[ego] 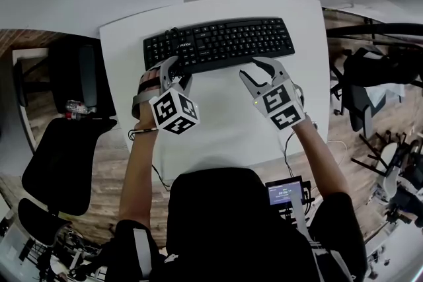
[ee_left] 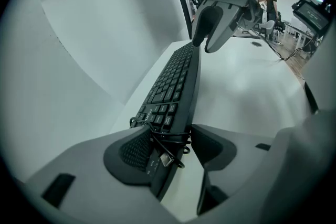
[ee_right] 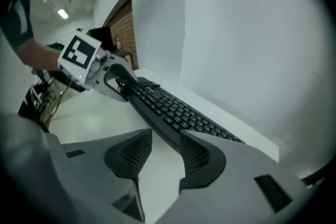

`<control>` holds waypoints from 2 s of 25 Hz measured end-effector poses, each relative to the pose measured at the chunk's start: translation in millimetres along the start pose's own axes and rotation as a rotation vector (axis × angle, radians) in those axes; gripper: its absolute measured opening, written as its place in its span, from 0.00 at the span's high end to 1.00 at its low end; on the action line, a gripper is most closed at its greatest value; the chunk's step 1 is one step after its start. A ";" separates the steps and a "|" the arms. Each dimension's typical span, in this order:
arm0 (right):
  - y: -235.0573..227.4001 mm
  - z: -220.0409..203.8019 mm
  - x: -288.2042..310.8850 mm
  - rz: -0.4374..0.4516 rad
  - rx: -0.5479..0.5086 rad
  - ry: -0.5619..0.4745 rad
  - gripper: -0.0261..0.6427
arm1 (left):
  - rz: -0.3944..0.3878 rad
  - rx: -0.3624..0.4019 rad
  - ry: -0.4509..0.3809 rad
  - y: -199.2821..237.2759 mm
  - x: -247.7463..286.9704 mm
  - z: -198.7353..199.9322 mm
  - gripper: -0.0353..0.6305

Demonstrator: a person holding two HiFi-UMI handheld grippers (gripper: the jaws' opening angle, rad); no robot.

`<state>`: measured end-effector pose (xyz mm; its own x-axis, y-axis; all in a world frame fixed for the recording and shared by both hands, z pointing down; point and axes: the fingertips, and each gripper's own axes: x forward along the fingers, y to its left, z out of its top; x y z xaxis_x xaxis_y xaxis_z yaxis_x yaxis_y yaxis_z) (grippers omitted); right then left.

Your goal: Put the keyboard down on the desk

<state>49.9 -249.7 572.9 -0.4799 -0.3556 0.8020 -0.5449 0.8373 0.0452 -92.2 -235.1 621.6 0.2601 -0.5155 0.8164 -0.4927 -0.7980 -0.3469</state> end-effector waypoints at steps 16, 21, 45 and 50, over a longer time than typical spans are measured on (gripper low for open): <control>0.1 -17.1 37.5 -0.175 -0.494 0.107 0.70 | 0.000 -0.006 -0.001 0.5 -2.8 1.9 0.58; 2.2 -15.1 45.0 -0.147 -0.499 0.122 0.71 | 0.004 0.016 0.008 5.3 3.1 -3.9 0.58; -5.5 -20.9 73.0 -0.141 -0.469 0.152 0.71 | 0.004 -0.002 0.022 7.4 23.5 -13.3 0.58; -3.0 -25.7 76.1 -0.130 -0.457 0.167 0.71 | -0.002 -0.006 0.035 4.3 22.7 -14.2 0.58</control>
<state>32.7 -268.6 649.1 -0.2912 -0.4293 0.8549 -0.2185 0.8999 0.3775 -100.2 -245.7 645.2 0.2323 -0.5028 0.8326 -0.4970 -0.7972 -0.3428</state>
